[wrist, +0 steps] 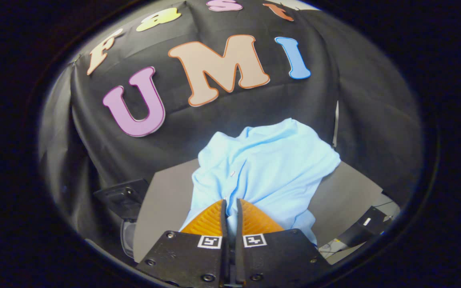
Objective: Put the clothes into the washing machine and then close the washing machine lid.
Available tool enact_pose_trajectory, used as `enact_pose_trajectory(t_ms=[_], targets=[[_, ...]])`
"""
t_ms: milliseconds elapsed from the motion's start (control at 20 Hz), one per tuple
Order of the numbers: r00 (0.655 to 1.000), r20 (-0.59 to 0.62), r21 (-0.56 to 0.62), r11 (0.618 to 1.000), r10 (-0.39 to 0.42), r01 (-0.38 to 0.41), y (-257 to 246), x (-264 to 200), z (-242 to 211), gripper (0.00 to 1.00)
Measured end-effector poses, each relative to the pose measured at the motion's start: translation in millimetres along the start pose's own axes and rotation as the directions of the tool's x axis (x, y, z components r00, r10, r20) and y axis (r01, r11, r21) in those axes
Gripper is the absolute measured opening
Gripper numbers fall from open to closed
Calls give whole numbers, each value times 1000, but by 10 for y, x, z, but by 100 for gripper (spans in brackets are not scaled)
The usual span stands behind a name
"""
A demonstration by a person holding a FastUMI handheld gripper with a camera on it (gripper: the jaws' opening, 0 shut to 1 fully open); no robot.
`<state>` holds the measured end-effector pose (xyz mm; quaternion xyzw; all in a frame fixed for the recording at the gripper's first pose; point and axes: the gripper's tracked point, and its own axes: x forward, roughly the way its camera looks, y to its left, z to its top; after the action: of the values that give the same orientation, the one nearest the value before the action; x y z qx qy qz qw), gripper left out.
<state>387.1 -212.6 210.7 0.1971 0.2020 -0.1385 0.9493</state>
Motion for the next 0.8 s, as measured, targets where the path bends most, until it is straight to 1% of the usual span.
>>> enact_pose_trajectory(t_ms=[100,250,300,400,500,550,650,800], targets=[[998,28,58,997,51,-53,223,-104,122,5],[991,68,56,992,112,-116,609,-224,298,5],[989,53,28,990,139,-141,767,-282,267,5],[980,68,-44,982,189,-186,1158,-345,314,5],[968,46,-97,966,247,-242,1578,-377,261,5],[961,61,-113,958,270,-262,1765,-383,268,5],[946,22,-131,939,322,-317,2159,-377,155,5],[927,-1,-154,916,375,-371,2684,-336,21,5]])
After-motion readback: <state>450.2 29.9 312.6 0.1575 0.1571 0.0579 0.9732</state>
